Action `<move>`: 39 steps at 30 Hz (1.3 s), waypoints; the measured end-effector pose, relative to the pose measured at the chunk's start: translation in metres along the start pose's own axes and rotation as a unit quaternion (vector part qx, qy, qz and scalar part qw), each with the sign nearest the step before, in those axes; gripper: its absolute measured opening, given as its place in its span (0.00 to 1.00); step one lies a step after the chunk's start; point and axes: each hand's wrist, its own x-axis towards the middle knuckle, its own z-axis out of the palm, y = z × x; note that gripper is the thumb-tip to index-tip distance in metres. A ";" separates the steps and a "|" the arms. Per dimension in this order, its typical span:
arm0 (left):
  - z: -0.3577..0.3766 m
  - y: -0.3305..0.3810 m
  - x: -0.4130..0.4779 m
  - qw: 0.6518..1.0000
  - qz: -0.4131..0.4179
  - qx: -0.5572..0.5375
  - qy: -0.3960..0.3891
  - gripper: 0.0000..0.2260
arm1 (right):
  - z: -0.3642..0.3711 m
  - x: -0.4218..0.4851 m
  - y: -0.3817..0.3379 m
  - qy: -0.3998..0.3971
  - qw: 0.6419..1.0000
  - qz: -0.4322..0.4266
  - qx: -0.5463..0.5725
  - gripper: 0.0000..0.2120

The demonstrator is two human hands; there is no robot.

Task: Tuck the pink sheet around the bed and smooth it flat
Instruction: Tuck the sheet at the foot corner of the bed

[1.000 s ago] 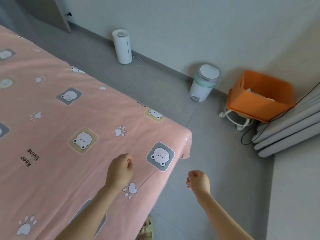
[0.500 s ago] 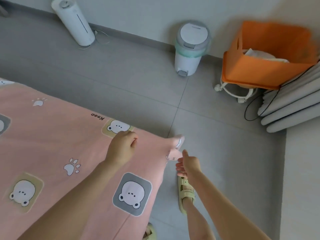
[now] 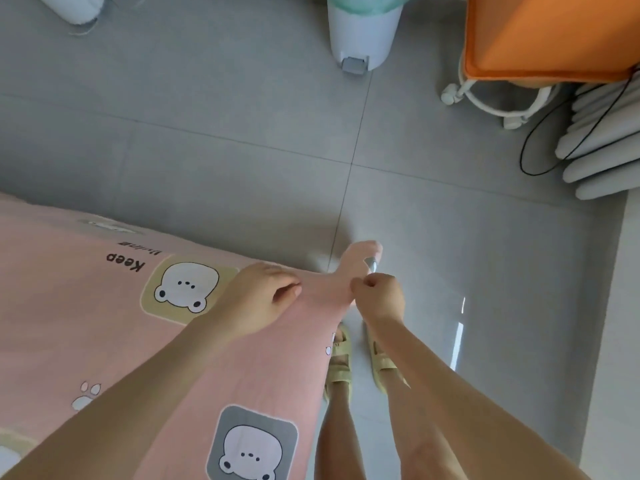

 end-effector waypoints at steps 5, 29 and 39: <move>0.007 -0.012 0.015 1.000 -0.006 -0.016 -0.021 0.18 | -0.011 0.019 -0.008 0.049 0.993 -0.067 -0.086 0.21; 0.025 -0.005 0.054 0.937 -0.139 -0.015 -0.320 0.31 | 0.046 -0.061 0.023 -0.131 0.953 0.031 0.272 0.14; -0.055 0.013 -0.014 0.950 -0.092 -0.100 -0.280 0.37 | 0.050 -0.076 0.002 -0.408 0.815 0.093 0.401 0.33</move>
